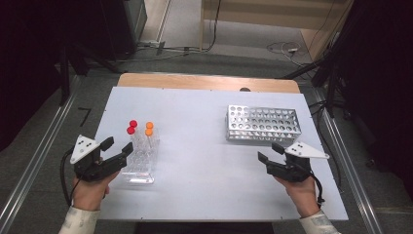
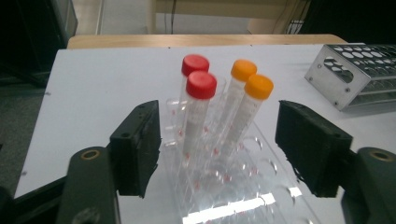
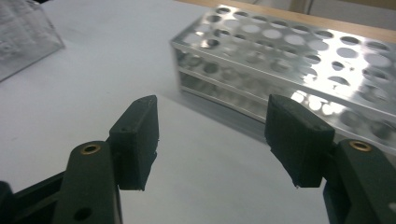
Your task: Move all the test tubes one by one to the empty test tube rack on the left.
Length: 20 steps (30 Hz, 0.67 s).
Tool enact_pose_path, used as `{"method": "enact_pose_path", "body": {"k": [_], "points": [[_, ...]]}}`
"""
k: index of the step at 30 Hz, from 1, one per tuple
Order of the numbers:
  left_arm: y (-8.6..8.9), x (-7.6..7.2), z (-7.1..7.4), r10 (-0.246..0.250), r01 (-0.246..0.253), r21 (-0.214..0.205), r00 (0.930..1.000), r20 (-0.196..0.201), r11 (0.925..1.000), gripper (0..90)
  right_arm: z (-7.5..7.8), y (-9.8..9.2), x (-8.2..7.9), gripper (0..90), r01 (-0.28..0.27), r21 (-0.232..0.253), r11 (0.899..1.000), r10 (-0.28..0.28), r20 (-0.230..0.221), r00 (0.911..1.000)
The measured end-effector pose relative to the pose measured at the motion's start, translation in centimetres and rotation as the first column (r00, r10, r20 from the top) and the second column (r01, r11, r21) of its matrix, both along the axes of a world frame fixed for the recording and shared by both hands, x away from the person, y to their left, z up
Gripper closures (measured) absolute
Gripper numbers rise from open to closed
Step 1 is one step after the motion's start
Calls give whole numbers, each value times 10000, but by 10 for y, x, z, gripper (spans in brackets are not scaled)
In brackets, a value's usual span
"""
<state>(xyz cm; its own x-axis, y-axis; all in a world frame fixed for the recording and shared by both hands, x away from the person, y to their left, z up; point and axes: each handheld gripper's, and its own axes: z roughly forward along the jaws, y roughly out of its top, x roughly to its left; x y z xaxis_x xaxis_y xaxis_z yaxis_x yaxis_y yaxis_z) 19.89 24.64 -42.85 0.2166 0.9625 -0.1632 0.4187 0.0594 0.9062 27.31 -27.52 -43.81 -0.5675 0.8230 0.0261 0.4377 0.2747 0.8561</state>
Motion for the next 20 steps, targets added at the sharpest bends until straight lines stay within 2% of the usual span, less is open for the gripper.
{"method": "enact_pose_path", "body": {"k": [2, 5, 9, 13, 15, 17, 20], "points": [[5, -7, -2, 116, -115, -131, 9999, 30, 9998, 284, -2, -12, -2, 328, 384, -37, 9993, -384, 15, 9993], [13, -12, -6, 408, -408, -68, 9992, 27, 9991, 270, -5, -31, -6, 314, 1012, -96, 9948, -1012, -31, 9949], [23, -13, -13, 942, -945, -158, 9954, -189, 9954, 270, -11, -58, -13, 301, 1849, -134, 9827, -1851, -118, 9826], [33, -11, -25, 1589, -1594, -72, 9862, -471, 9872, 250, -19, -80, -18, 294, 2598, -210, 9654, -2604, -389, 9647], [40, -10, -31, 1823, -1849, -312, 9806, -717, 9823, 250, -24, -90, -20, 290, 2948, -250, 9552, -2958, -594, 9534], [45, -9, -34, 1908, -1957, -584, 9784, -801, 9789, 244, -28, -98, -20, 279, 3229, -322, 9459, -3244, -802, 9425], [48, -9, -35, 2002, -2051, -669, 9770, -727, 9765, 220, -31, -105, -20, 261, 3583, -311, 9331, -3596, -875, 9290]]}}
